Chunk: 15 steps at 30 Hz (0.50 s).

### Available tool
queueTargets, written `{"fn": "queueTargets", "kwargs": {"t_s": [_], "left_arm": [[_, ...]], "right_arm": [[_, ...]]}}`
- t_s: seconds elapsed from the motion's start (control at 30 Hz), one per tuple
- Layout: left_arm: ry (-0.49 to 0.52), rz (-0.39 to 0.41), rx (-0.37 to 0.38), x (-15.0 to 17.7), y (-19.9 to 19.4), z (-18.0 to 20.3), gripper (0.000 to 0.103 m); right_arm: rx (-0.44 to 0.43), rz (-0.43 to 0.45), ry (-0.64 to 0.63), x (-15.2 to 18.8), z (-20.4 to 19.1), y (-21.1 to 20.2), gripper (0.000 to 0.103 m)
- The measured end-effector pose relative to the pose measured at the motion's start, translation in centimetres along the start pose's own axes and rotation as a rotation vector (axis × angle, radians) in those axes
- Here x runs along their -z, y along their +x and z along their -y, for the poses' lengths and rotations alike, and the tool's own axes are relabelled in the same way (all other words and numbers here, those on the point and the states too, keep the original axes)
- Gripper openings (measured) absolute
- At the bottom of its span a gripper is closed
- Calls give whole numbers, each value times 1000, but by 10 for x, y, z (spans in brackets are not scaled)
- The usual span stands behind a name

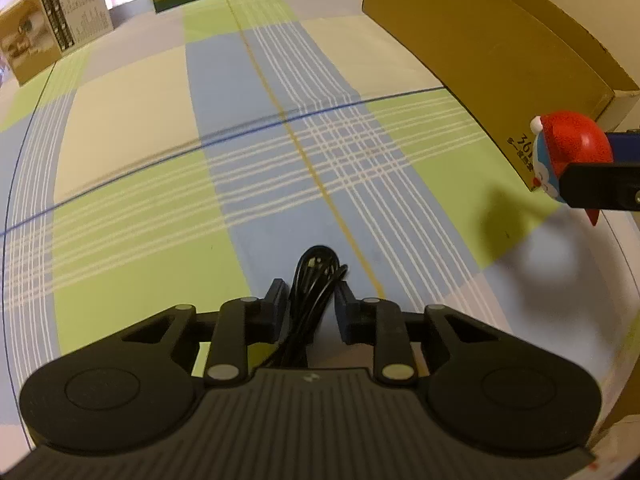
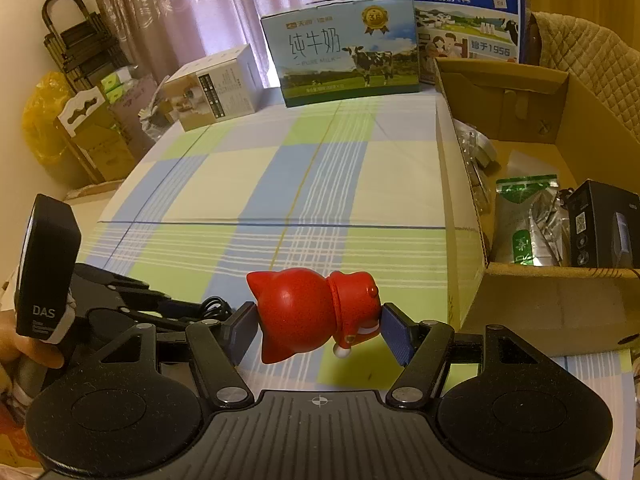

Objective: Organize objects
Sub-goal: 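Carry the red figurine and black cable over the cardboard box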

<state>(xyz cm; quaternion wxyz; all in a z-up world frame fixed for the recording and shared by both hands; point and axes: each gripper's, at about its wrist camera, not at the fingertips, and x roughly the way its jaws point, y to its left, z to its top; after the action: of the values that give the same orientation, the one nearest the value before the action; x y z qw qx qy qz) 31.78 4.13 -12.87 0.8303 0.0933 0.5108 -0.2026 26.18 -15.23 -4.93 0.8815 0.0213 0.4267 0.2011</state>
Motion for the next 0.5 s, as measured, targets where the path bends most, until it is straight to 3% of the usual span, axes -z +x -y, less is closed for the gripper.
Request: {"fn": "queueTargets", "kwargs": {"t_s": [0.23, 0.5], "left_arm": [[-37, 35, -2, -4, -7, 2, 17], [-86, 159, -5, -18, -42, 9, 16]], "right_arm": [[-21, 10, -23, -3, 0, -2, 64], [-41, 47, -49, -11, 3, -13, 64]]}}
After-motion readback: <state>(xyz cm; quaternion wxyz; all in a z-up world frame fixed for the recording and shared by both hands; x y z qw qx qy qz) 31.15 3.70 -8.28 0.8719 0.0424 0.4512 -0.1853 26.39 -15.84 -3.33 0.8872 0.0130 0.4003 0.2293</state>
